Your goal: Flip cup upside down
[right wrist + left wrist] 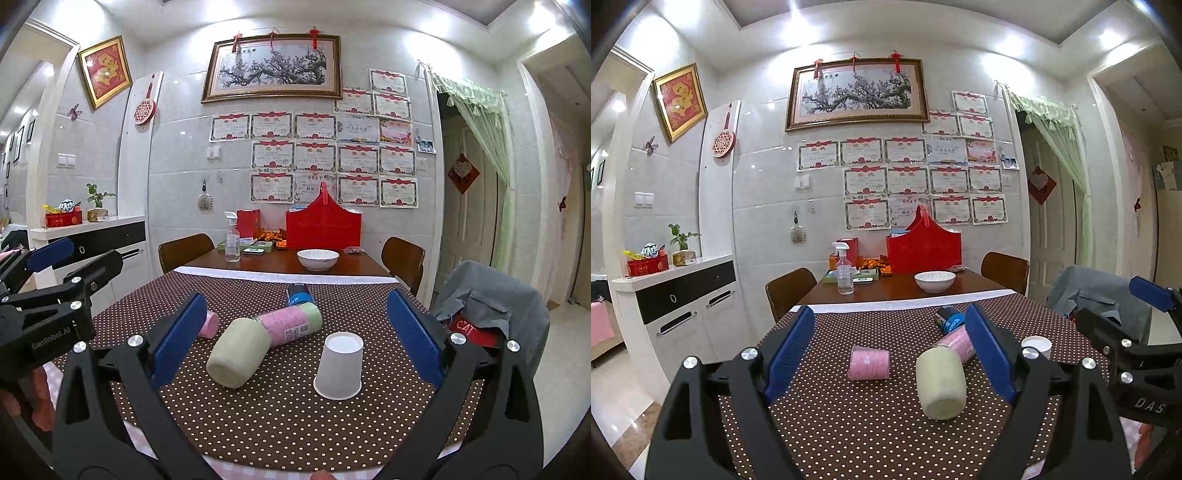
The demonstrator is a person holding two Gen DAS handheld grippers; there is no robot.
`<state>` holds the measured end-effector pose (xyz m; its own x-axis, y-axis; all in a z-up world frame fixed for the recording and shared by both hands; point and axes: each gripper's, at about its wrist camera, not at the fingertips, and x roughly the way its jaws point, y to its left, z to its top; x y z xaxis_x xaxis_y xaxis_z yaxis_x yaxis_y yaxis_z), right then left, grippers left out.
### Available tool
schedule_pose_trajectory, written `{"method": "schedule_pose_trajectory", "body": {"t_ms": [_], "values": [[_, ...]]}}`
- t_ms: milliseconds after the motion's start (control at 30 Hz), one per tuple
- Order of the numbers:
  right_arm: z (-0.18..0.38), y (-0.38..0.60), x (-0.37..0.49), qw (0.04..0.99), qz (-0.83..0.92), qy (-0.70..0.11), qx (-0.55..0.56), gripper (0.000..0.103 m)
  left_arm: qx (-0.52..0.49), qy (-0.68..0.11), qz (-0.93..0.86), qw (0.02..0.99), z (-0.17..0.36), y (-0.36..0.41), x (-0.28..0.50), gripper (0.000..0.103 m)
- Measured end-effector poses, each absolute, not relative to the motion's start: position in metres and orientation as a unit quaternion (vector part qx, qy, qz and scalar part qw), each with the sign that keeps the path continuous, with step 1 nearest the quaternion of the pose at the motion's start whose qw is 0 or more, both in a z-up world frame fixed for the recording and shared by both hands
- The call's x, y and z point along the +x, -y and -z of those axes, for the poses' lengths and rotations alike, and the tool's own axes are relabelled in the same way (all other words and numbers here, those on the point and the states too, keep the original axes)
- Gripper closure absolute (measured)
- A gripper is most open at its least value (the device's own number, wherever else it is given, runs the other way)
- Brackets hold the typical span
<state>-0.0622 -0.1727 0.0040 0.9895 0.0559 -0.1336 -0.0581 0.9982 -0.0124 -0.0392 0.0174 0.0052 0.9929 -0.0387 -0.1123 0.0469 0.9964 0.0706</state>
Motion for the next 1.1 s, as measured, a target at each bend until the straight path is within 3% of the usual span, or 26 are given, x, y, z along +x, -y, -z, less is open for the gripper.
{"method": "schedule_pose_trajectory", "body": {"t_ms": [1100], "values": [[-0.0019,0.1762,-0.06,0.997,-0.028,-0.069,-0.008,0.007,0.034,-0.061,0.021,0.997,-0.0018,-0.0208,-0.0346,0.021]]}}
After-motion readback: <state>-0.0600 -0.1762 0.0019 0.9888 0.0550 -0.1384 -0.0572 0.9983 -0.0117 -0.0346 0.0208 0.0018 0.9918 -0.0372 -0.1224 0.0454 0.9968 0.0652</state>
